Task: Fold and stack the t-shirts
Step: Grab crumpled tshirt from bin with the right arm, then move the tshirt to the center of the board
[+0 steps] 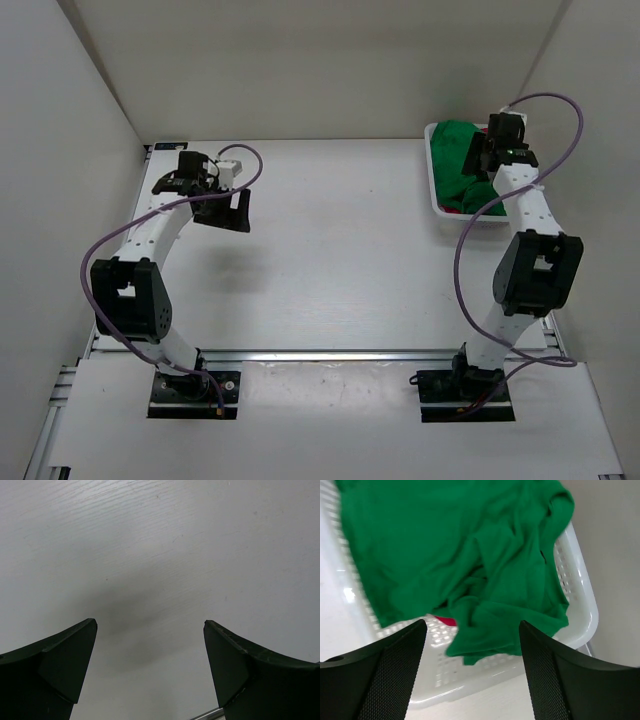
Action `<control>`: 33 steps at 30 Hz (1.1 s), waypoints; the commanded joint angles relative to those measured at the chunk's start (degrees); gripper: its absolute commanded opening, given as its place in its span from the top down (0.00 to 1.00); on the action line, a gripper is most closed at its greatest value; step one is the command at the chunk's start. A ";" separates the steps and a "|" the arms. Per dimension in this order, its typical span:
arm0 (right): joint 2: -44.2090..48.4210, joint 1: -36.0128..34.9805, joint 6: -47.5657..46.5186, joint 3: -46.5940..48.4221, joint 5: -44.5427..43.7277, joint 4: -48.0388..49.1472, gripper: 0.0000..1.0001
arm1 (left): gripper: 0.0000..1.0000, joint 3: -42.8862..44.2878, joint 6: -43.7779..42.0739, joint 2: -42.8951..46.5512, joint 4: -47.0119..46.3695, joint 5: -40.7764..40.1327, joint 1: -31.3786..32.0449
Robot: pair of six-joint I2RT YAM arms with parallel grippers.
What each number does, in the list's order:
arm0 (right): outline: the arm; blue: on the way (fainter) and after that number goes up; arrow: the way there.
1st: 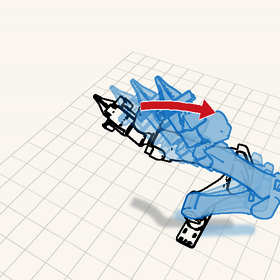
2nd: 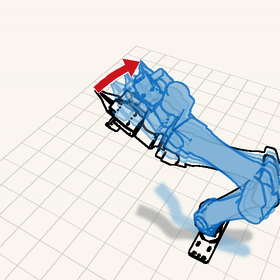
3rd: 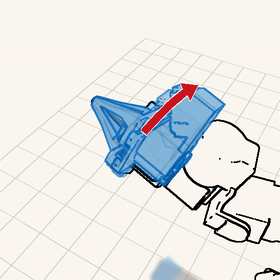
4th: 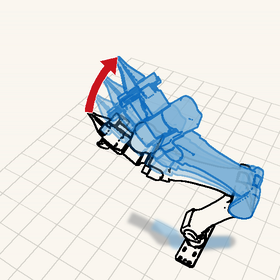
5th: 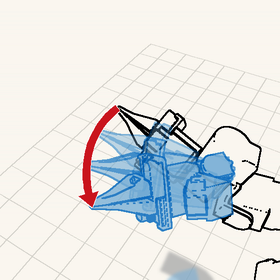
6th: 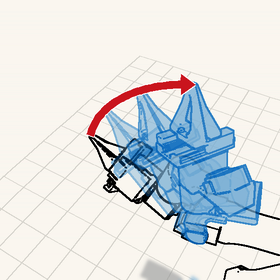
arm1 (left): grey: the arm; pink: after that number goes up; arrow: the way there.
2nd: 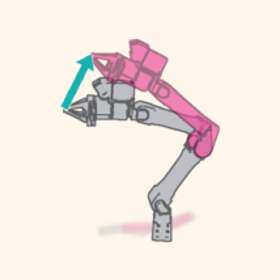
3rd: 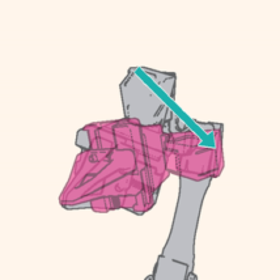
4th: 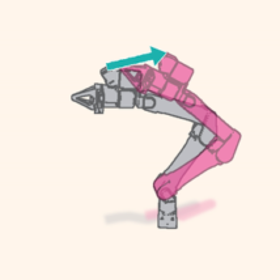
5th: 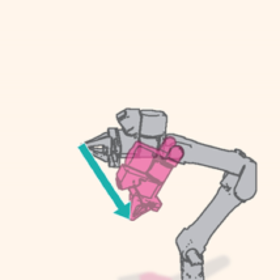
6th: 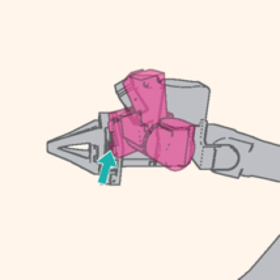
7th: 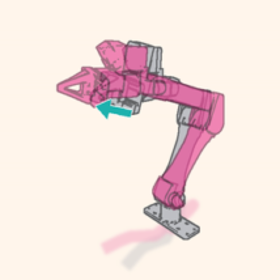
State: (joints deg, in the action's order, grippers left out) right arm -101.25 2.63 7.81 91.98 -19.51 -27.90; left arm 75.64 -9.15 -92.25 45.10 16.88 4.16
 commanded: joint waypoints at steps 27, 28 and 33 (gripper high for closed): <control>10.35 -10.43 -9.87 15.32 -21.62 9.94 1.00 | 0.01 -0.66 1.67 5.32 -2.56 1.93 -3.54; 13.16 -15.15 -16.97 14.46 -23.02 17.98 1.00 | 0.01 -0.49 2.20 5.58 -2.82 1.84 -3.98; 16.79 -39.06 -45.40 14.96 -27.25 53.90 0.99 | 0.01 -1.89 7.21 7.25 -4.58 6.83 -12.85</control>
State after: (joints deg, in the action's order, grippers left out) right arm -87.11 -24.58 -16.49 102.94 -41.78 -1.43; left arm 73.23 -5.48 -89.73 43.00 19.64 -3.53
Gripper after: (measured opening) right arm 0.036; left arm 0.986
